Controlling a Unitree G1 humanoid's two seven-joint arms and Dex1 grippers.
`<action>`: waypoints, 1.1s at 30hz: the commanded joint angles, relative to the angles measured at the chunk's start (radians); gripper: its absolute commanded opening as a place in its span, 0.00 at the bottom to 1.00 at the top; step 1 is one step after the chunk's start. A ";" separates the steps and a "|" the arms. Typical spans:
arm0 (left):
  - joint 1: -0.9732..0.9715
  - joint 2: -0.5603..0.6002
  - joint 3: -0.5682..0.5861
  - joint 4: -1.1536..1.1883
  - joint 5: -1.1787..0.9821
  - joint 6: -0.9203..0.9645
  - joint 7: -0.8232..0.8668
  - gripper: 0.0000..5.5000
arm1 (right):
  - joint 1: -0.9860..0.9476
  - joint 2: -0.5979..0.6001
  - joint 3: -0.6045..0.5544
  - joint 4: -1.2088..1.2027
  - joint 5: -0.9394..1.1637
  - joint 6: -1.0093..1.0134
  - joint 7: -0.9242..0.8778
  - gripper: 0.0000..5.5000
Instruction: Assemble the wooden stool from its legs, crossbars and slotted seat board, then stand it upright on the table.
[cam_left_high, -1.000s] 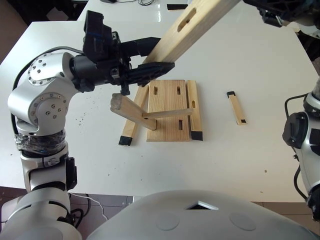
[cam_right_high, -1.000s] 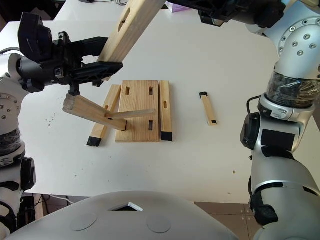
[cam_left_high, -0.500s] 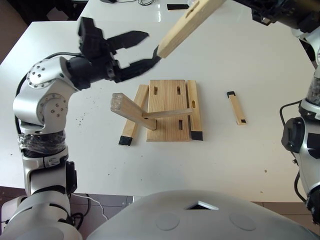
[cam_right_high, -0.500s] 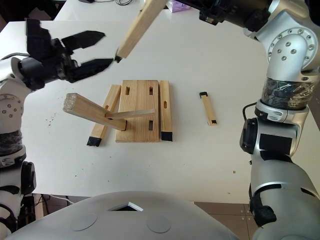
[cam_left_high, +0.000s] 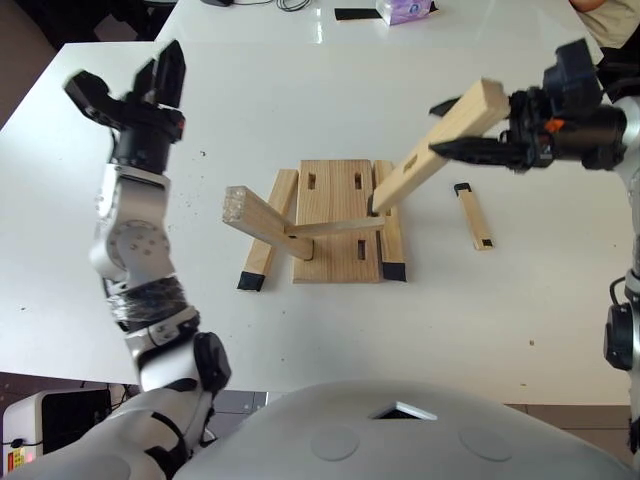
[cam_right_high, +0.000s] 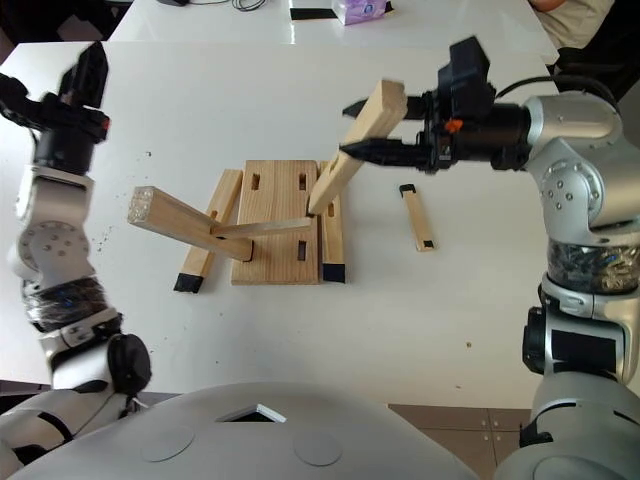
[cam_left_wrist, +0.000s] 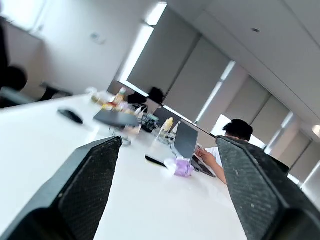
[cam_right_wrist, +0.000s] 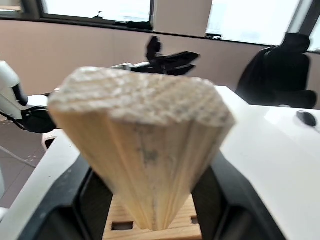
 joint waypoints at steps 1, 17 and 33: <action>-0.006 -0.013 0.038 0.013 -0.007 -0.010 0.093 0.64 | 0.069 -0.029 -0.026 -0.109 0.064 0.040 -0.007 0.37; 0.008 0.067 0.022 0.024 0.007 0.030 0.078 0.64 | 0.223 -0.003 -0.003 -0.224 0.049 -0.023 -0.099 0.37; 0.106 0.024 -0.058 -0.078 0.025 0.035 0.088 0.64 | 0.191 -0.041 0.078 -0.210 -0.044 -0.078 -0.109 0.37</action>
